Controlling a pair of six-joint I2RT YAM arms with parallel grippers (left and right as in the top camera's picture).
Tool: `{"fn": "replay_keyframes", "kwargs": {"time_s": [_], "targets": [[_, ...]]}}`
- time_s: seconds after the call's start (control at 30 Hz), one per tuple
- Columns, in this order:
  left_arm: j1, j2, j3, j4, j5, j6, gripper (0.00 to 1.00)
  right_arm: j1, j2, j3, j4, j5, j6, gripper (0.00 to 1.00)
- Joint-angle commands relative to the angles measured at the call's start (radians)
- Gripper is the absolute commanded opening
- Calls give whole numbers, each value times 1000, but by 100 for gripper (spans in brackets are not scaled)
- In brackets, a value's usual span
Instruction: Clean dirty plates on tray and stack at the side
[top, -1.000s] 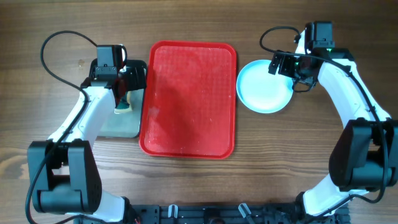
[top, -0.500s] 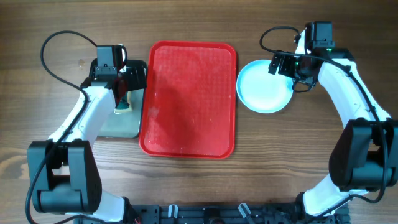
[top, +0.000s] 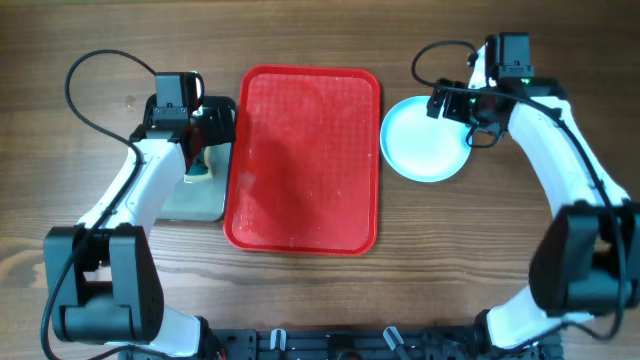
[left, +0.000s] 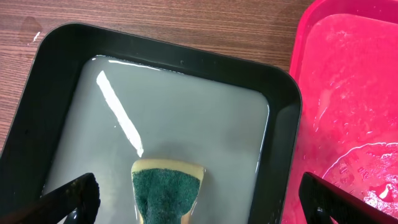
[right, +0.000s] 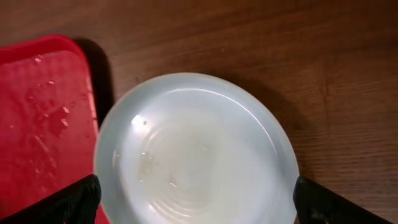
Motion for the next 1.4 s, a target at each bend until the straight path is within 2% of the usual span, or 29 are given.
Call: {"fn": "replay_keyframes", "kwargs": {"time_s": [0.0,0.13,0.27,0.5,0.67,0.73,0.83,1.03,1.37], "targets": [[8,-20,1,0,13,-10,100,28,-199,4,5,-16,2,100],[8,-20,1,0,12,-10,100,83,-372,4,6,-8,1,100],[8,-20,1,0,13,-10,100,123,-528,-8,16,214,-4,100],[8,-20,1,0,13,-10,100,137,-787,-139,72,251,-12,100],[8,-20,1,0,12,-10,100,135,-1047,-478,618,190,-5,100],[8,-20,1,0,13,-10,100,134,-1142,-603,790,186,-6,99],[8,-20,1,0,12,-10,100,124,-1279,-766,948,186,-49,100],[8,-20,1,0,13,-10,100,78,-1480,-992,948,133,-112,100],[8,-20,1,0,13,-10,100,63,-1656,-1231,948,106,-110,100]]}}
